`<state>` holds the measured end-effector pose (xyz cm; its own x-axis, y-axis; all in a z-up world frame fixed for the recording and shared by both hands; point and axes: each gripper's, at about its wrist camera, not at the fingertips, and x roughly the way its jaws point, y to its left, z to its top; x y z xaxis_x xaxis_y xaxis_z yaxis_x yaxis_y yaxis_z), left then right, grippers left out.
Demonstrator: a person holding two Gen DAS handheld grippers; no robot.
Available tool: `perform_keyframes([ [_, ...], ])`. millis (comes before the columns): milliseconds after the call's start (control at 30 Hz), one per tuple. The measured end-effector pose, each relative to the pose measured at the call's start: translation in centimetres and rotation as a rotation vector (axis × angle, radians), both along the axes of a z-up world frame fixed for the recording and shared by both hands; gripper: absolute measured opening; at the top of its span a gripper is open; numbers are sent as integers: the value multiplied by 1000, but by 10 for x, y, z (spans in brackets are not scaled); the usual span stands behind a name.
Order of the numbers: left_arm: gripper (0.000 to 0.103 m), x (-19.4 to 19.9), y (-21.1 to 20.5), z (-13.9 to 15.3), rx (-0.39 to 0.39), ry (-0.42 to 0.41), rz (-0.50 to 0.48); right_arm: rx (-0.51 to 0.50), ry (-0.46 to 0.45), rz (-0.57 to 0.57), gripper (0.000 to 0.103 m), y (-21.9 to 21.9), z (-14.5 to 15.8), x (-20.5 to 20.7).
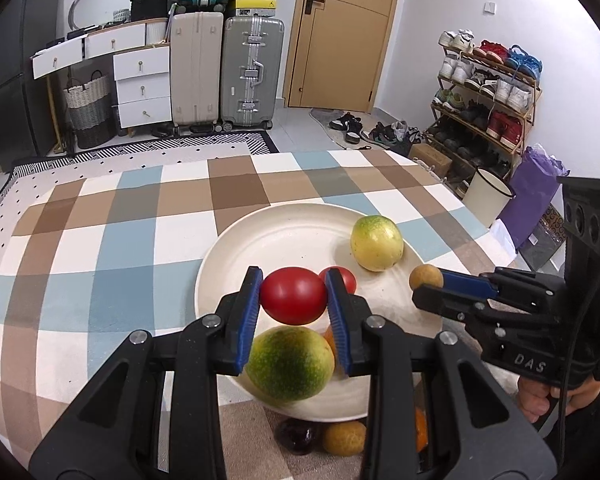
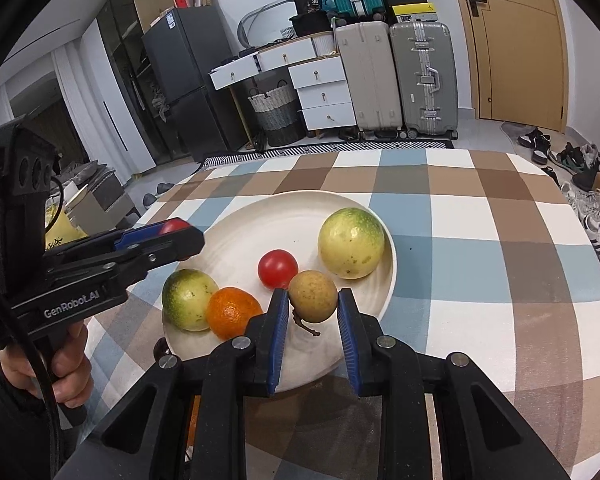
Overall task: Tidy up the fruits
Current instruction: 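Lower the tomato into the plate with the left tool while the right tool releases the pear there, then withdraw both open tools from the plate toward the remaining fruits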
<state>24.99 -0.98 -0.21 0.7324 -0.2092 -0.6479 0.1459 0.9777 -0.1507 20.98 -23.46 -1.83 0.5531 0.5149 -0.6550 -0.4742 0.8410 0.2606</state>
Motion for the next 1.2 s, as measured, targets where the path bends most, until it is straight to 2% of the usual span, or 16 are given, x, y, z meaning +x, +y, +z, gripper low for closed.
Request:
perform_keyframes([
  [533,29,12,-6,-15,17,31,1,-12,18,-11,26,6,-12,4],
  [567,29,12,-7,-14,14,28,-3,-9,14,-14,28,6,-12,4],
  [633,30,9,-7,-12,14,21,-7,5,-1,-31,42,4,-10,3],
  [700,32,9,-7,-11,19,28,-10,19,-11,-29,43,1,-7,1],
  [800,40,6,-4,-10,6,44,-14,12,-41,-42,56,-2,-2,-2],
  [867,64,2,-2,-8,5,41,0,3,-73,-67,69,-5,2,-5],
  [900,70,-1,0,-6,5,30,10,16,-76,-71,79,-8,4,-5],
  [933,81,-4,1,-4,2,19,20,29,-78,-72,86,-11,5,-6],
  [967,86,-7,3,-2,-2,10,28,39,-82,-78,88,-13,7,-6],
  [1100,97,-21,9,5,-1,0,54,47,-64,-76,102,-19,9,-7],
  [1133,102,-26,10,6,4,-7,65,49,-53,-70,102,-21,8,-8],
  [1200,102,-37,12,9,12,-26,74,45,-35,-58,103,-22,6,-10],
])
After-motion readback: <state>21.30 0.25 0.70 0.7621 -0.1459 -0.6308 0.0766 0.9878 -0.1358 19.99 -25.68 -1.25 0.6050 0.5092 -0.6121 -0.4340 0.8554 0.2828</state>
